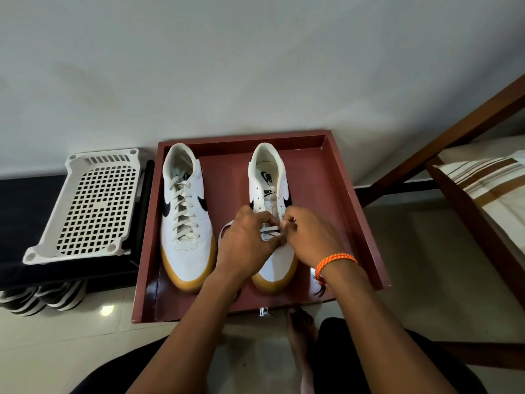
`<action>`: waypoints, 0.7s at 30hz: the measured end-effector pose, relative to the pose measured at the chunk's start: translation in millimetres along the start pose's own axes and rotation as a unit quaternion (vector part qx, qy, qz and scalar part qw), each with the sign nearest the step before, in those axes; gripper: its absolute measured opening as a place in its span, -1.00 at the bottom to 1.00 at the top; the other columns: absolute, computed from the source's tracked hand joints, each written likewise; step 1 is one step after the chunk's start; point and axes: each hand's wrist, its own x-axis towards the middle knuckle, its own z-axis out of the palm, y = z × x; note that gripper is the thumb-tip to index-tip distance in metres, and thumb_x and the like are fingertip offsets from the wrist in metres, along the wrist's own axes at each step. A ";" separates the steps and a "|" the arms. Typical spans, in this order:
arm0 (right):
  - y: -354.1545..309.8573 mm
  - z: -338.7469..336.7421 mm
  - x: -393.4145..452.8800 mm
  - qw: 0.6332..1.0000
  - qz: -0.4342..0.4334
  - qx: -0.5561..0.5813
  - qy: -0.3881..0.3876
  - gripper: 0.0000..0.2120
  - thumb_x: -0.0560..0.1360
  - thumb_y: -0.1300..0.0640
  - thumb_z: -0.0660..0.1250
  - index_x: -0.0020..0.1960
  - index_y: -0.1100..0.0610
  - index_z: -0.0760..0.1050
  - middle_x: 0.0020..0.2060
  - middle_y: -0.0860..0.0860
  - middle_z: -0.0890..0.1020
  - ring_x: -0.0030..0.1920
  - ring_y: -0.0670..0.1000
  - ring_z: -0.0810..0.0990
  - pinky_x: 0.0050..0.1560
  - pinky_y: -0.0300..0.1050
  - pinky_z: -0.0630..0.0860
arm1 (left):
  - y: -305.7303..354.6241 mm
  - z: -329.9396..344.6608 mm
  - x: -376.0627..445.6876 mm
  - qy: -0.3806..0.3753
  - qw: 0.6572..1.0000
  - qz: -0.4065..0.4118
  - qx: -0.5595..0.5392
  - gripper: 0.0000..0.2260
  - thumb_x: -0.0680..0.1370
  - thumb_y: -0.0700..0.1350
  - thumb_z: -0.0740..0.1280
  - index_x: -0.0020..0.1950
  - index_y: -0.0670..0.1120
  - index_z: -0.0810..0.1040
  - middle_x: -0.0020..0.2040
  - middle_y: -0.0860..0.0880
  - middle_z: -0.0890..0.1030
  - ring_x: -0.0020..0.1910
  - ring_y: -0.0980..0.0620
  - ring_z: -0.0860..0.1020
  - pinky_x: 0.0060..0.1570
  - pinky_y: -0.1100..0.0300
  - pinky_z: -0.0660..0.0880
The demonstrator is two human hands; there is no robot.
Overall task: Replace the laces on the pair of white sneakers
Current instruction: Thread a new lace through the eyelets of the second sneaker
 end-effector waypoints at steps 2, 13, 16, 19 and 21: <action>-2.8 -10.3 2.5 0.994 -0.011 0.107 -0.011 -0.77 0.65 0.14 0.31 -0.19 0.10 0.53 -0.32 -0.05 0.55 -0.27 -0.04 0.51 -0.24 -0.11 0.36 | -0.6 0.0 0.1 -0.001 1.000 -0.002 0.006 -0.72 0.50 0.15 0.57 0.17 0.15 0.67 0.00 0.12 0.38 -0.04 0.12 0.48 -0.25 0.34 0.28; 5.3 -2.2 0.2 0.998 0.037 0.018 -0.045 -0.73 0.66 -0.03 0.33 -0.17 0.05 0.61 -0.22 -0.04 0.64 -0.17 0.04 0.60 -0.24 -0.11 0.45 | -2.3 -0.2 -0.5 0.002 1.000 0.005 0.000 -0.74 0.50 0.18 0.56 0.12 0.13 0.67 0.01 0.08 0.43 -0.05 0.09 0.50 -0.23 0.26 0.34; 6.2 -9.6 4.6 0.995 0.016 0.092 -0.025 -0.76 0.61 0.10 0.37 -0.21 0.08 0.66 -0.17 -0.06 0.72 -0.07 0.00 0.67 -0.04 -0.06 0.58 | -0.3 -1.2 -0.5 0.003 1.000 0.000 0.004 -0.73 0.49 0.18 0.57 0.12 0.14 0.67 0.01 0.08 0.41 -0.05 0.10 0.49 -0.24 0.25 0.32; 0.0 -26.5 2.5 0.968 0.015 0.249 -0.035 -0.75 0.62 0.18 0.39 -0.22 0.23 0.63 -0.41 -0.09 0.57 -0.33 -0.10 0.53 -0.23 -0.18 0.45 | -1.6 -1.6 -0.4 -0.002 1.000 -0.002 0.006 -0.72 0.48 0.18 0.58 0.13 0.16 0.68 0.03 0.09 0.41 -0.01 0.08 0.51 -0.15 0.16 0.38; -8.2 -36.5 -1.6 0.930 0.004 0.366 -0.024 -0.73 0.63 0.21 0.36 -0.22 0.28 0.56 -0.45 0.02 0.35 -0.43 -0.05 0.28 -0.37 -0.17 0.24 | -2.7 -1.8 -0.7 -0.004 1.000 -0.003 0.001 -0.71 0.49 0.17 0.58 0.15 0.15 0.68 0.06 0.09 0.42 0.01 0.08 0.51 -0.11 0.16 0.40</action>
